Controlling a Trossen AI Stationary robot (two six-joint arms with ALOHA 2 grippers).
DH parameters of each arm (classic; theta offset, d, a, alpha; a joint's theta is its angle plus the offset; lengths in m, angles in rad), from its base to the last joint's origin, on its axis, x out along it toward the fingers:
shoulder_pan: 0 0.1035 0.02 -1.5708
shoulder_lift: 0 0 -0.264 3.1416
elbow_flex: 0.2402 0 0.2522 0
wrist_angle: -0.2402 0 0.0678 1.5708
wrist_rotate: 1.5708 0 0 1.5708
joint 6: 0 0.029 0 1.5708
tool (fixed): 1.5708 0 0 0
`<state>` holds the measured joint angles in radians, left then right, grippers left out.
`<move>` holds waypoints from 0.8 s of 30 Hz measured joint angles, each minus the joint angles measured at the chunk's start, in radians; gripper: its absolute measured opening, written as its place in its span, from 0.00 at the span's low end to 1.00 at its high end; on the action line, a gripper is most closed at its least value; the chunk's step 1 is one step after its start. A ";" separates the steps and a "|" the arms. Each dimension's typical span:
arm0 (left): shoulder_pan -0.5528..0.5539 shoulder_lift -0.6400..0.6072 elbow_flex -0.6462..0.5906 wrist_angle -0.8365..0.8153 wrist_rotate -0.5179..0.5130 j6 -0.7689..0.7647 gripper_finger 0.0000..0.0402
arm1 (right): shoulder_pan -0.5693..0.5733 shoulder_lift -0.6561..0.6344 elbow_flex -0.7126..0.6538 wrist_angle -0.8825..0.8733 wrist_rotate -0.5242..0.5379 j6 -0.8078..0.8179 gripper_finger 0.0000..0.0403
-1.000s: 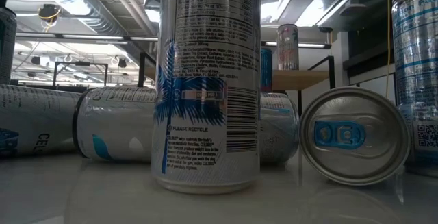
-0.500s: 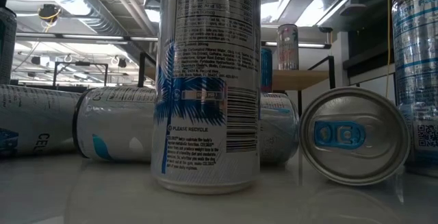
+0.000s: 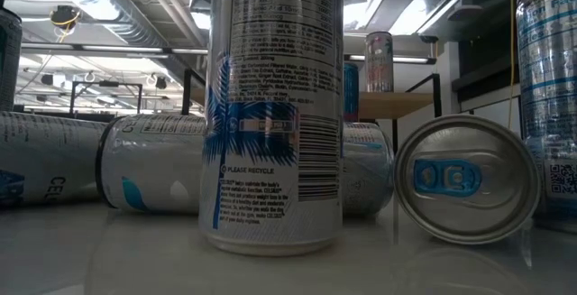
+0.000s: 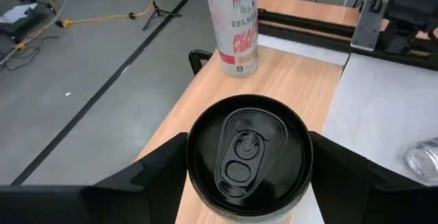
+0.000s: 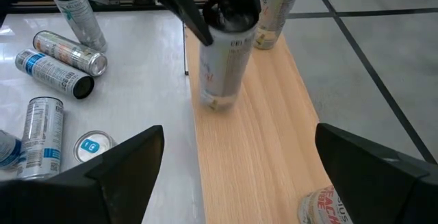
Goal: Sort soda cans
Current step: Put the right white yellow soda can on the shelf and align with other white yellow soda cans
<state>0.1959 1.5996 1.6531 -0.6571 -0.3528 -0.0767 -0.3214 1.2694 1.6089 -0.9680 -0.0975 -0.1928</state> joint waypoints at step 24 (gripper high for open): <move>0.000 -0.219 0.000 -0.321 -0.129 -0.029 0.61 | 0.000 0.000 0.000 -0.001 0.000 0.000 0.93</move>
<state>0.1959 1.3803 1.6535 -0.9782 -0.4820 -0.1052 -0.3210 1.2694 1.6089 -0.9691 -0.0971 -0.1925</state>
